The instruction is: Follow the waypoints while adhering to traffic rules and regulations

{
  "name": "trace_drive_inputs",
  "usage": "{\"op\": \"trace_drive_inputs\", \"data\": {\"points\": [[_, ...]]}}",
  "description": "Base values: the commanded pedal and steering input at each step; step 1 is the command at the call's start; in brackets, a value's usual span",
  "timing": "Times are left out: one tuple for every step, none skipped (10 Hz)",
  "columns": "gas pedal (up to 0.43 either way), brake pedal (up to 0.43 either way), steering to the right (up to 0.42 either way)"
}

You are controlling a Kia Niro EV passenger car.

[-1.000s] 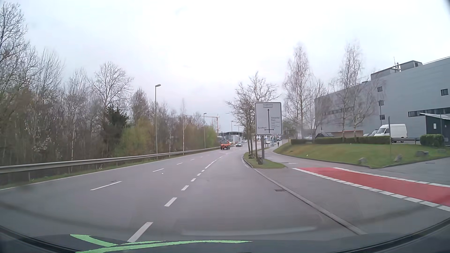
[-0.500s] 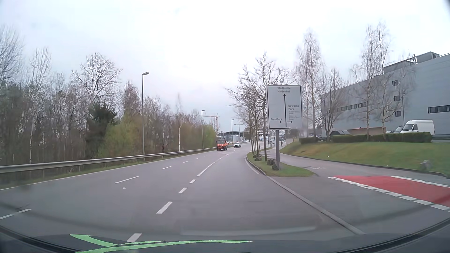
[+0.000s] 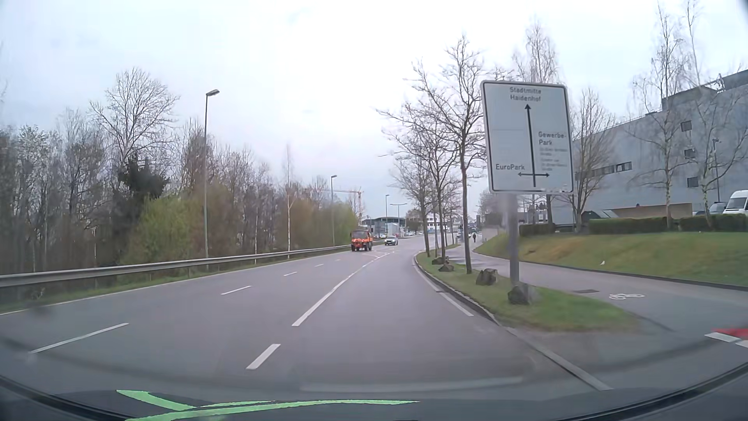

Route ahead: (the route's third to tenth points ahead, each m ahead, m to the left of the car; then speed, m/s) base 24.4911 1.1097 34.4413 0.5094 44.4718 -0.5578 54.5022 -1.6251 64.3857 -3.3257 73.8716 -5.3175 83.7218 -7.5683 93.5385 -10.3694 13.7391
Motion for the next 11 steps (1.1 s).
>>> {"op": "trace_drive_inputs", "data": {"points": [[0.067, 0.000, 0.005], [0.067, 0.000, 0.005], [0.059, 0.000, 0.006], [0.059, 0.000, 0.006], [0.059, 0.000, 0.007], [0.059, 0.000, 0.007], [0.059, 0.000, 0.009], [0.047, 0.000, 0.010], [0.039, 0.000, 0.011], [0.039, 0.000, 0.011], [0.039, 0.000, 0.011]]}}
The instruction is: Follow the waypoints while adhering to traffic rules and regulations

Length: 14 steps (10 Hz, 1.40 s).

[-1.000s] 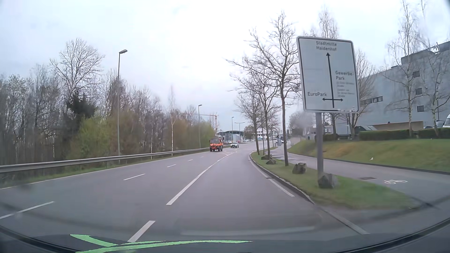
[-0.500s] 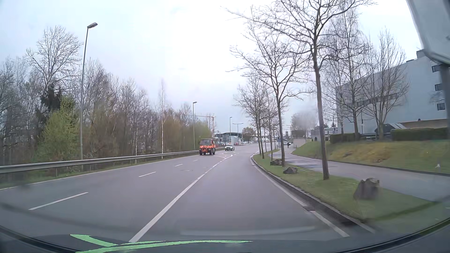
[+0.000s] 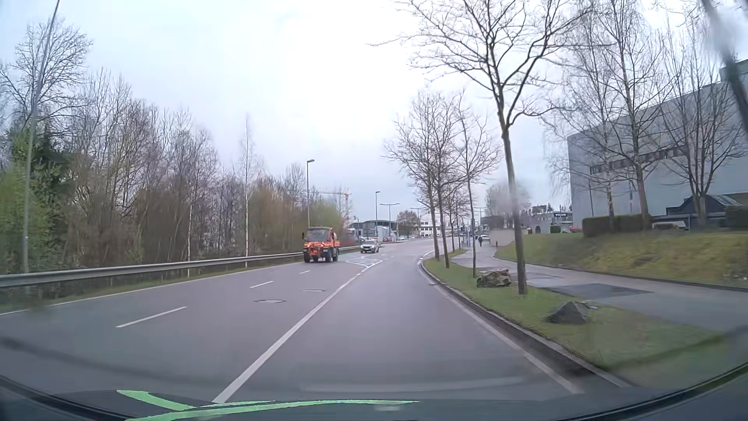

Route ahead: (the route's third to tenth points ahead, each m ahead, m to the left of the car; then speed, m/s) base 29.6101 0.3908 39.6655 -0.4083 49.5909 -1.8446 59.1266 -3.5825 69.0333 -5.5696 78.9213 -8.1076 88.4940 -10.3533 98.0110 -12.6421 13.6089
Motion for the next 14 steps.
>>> {"op": "trace_drive_inputs", "data": {"points": [[0.028, 0.000, 0.012], [0.028, 0.000, 0.012], [0.028, 0.000, 0.013], [0.028, 0.000, 0.013], [0.028, 0.000, 0.013], [0.028, 0.000, 0.013], [0.028, 0.000, 0.013], [0.039, 0.000, 0.012], [0.039, 0.000, 0.013], [0.047, 0.000, 0.012], [0.047, 0.000, 0.012], [0.047, 0.000, 0.013], [0.047, 0.000, 0.012], [0.047, 0.000, 0.013]]}}
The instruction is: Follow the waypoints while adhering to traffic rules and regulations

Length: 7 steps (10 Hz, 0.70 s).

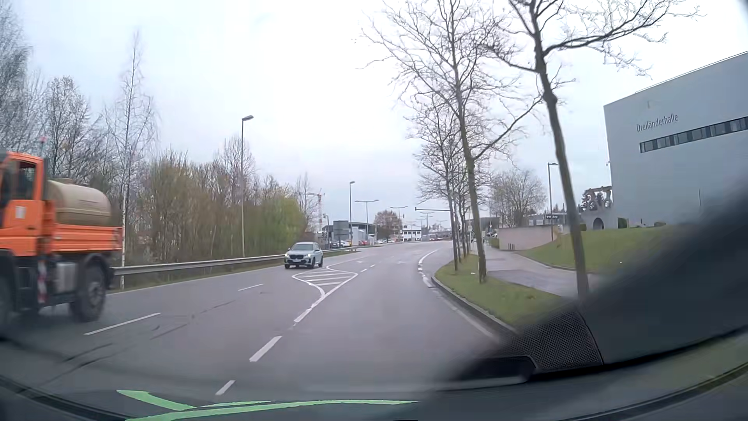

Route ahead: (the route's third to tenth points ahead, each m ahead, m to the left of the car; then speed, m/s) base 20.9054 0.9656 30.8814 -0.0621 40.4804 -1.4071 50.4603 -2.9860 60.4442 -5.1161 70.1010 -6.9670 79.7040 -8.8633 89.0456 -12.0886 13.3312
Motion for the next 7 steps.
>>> {"op": "trace_drive_inputs", "data": {"points": [[0.047, 0.000, 0.013], [0.047, 0.000, 0.013], [0.047, 0.000, 0.013], [0.047, 0.000, 0.013], [0.059, 0.000, 0.013], [0.059, 0.000, 0.013], [0.059, 0.000, 0.013]]}}
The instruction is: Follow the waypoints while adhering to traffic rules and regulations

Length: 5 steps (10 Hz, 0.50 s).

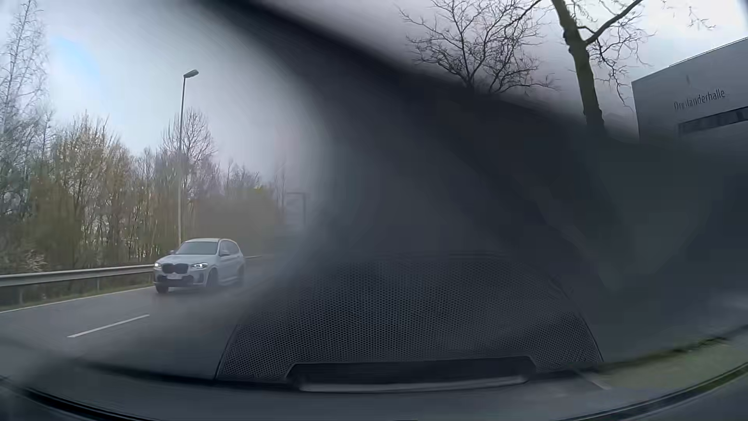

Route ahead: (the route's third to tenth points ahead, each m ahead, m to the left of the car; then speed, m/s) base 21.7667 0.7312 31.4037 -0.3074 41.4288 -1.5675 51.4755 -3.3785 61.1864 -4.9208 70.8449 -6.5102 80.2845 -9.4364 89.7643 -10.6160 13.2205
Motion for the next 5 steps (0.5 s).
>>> {"op": "trace_drive_inputs", "data": {"points": [[0.059, 0.000, 0.013], [0.059, 0.000, 0.013], [0.059, 0.000, 0.013], [0.067, 0.000, 0.013], [0.067, 0.000, 0.013]]}}
